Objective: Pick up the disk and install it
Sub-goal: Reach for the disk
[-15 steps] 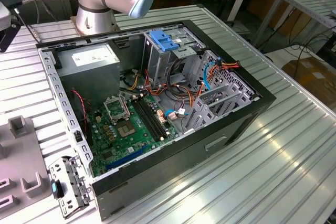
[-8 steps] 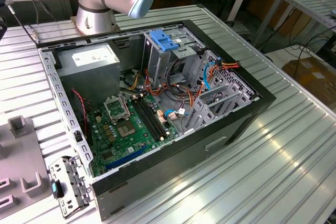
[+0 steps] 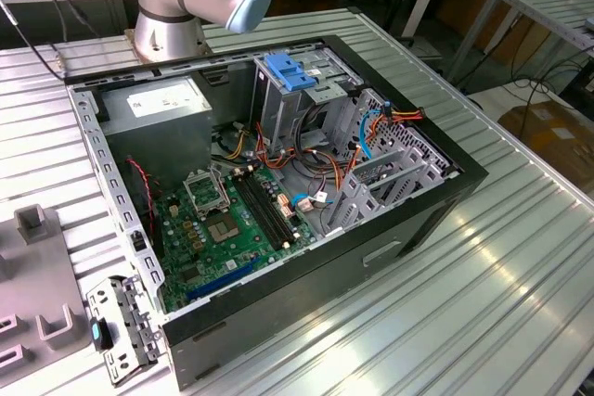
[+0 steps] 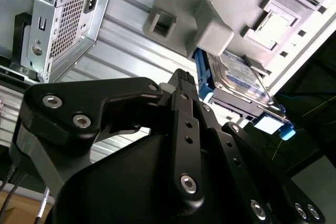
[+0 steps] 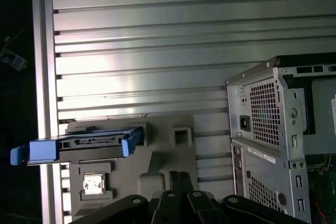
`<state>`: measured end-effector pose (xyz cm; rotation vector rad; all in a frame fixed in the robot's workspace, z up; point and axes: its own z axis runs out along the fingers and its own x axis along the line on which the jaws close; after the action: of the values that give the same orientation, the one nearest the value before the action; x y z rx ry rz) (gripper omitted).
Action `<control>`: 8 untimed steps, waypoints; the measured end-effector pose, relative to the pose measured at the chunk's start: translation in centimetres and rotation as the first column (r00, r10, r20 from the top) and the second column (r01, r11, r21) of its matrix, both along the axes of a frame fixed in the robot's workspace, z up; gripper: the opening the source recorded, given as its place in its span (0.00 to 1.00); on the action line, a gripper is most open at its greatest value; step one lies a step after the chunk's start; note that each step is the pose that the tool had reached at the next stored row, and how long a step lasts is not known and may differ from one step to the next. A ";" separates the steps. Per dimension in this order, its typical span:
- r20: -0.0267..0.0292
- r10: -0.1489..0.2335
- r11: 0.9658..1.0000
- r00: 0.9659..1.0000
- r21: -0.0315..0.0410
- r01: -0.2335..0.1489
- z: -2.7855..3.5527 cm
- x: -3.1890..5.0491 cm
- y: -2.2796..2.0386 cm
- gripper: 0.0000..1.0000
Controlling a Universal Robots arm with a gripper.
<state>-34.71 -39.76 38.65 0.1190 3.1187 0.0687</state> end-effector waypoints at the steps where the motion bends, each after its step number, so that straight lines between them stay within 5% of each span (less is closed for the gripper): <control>1: 0.000 0.000 1.000 1.000 0.000 0.000 0.00 -0.15 0.00 0.11; 8: 0.000 0.000 1.000 1.000 0.000 0.000 -0.01 -1.96 0.01 0.11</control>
<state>-36.66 -39.74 38.64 0.1190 3.1189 0.0687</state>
